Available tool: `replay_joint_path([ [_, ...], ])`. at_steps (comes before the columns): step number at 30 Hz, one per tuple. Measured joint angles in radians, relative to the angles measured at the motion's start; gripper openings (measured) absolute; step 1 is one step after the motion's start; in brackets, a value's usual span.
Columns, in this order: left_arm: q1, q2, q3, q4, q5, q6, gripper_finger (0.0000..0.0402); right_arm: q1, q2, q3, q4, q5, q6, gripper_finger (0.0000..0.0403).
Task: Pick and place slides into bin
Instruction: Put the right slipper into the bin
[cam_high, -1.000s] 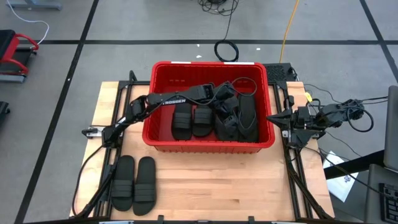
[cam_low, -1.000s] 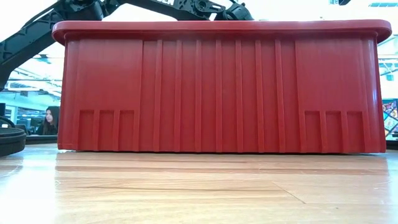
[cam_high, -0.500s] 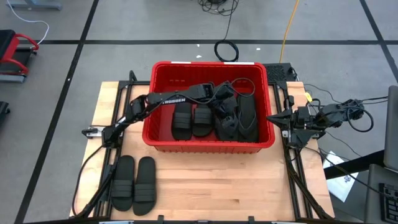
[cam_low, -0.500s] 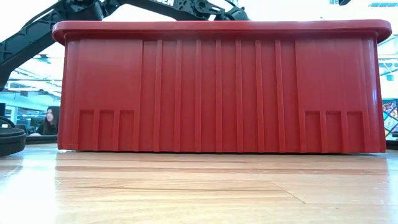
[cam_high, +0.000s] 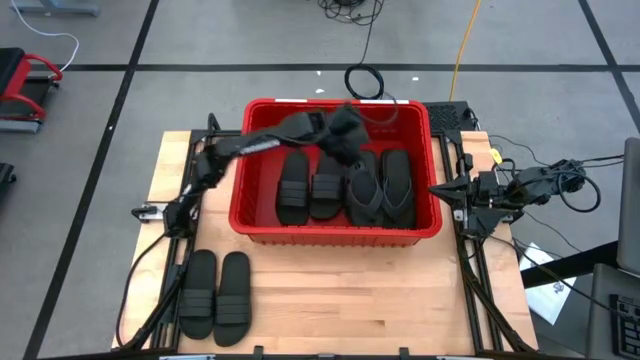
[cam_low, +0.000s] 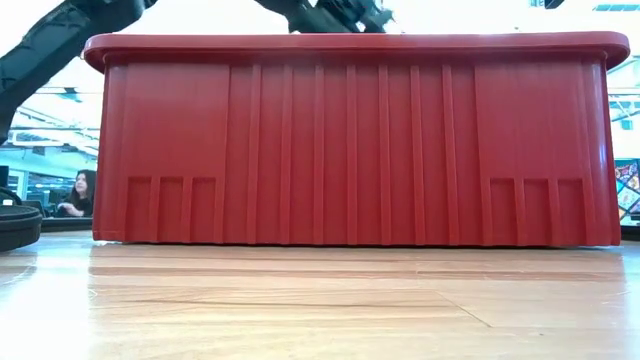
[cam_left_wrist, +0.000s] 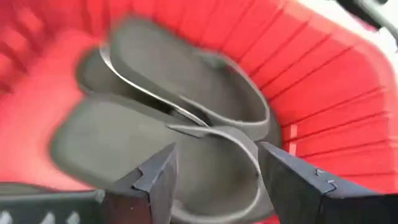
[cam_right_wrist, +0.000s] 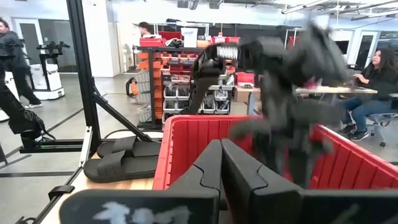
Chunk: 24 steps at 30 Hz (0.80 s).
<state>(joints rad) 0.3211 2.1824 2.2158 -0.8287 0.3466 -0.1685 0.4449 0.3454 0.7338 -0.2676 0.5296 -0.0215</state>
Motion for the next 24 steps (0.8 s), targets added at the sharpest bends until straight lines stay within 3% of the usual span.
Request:
replay_joint_path([
  [3,-0.009,-0.112,0.0,-0.071,-0.049,0.155,0.02,0.0,0.0,0.0,0.002,0.038,-0.012,0.0],
  [6,-0.072,-0.237,0.001,-0.144,-0.167,0.308,0.015,0.0,-0.001,0.0,0.006,0.051,-0.034,0.0],
  [10,-0.151,-0.364,0.002,-0.169,-0.217,0.28,0.0043,0.0,0.0,0.0,0.009,0.046,-0.068,0.0],
  [12,-0.198,-0.412,0.002,-0.169,-0.217,0.253,0.0013,0.0,-0.001,0.0,0.009,0.046,-0.085,0.0],
  [20,-0.42,-0.457,-0.007,-0.142,-0.287,0.157,0.0003,0.0,-0.012,0.0,0.016,0.031,-0.149,0.0],
  [24,-0.465,-0.469,-0.171,-0.037,-0.357,0.101,0.0001,0.0,0.022,0.001,0.019,-0.061,-0.183,0.0],
])
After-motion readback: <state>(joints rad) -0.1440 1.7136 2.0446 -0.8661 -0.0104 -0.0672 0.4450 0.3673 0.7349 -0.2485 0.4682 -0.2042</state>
